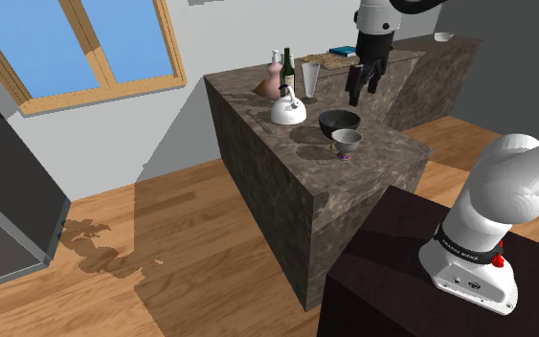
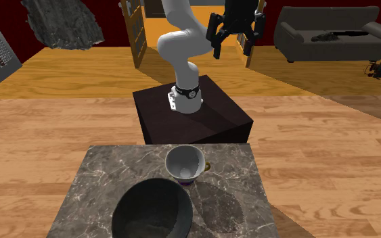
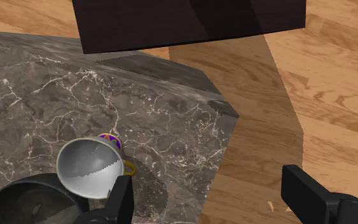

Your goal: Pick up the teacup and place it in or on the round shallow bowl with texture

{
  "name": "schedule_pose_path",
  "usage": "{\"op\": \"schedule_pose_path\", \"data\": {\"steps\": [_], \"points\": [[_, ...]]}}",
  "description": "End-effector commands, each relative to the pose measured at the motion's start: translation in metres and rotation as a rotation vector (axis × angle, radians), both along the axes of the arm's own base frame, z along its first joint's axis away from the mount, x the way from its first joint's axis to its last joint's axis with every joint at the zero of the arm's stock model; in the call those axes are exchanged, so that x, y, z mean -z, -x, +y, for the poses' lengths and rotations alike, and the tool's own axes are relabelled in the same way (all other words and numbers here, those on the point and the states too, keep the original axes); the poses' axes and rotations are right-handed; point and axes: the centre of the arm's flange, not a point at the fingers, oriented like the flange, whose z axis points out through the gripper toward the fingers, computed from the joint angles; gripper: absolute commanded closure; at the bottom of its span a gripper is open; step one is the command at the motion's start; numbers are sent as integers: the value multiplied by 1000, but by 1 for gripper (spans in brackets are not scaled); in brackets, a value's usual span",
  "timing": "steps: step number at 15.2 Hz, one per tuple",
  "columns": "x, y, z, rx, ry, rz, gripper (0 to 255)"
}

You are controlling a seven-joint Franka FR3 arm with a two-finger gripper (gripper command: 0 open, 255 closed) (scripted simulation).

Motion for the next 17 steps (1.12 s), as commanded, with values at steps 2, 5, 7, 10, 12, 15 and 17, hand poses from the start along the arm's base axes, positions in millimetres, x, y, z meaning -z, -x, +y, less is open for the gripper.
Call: {"op": "schedule_pose_path", "data": {"steps": [2,5,7,10,12,15,17], "points": [[11,-3,-7,-12,4,-5,0],[42,-12,-26,-47,16,-19,0],[63,-18,-39,-71,24,-29,0],[94,-29,-59,-106,37,-43,0],[115,-37,-72,-129,45,-53,0],[145,-49,-92,-165,57,-67,0],[165,-58,-105,-188,65,-77,0]]}}
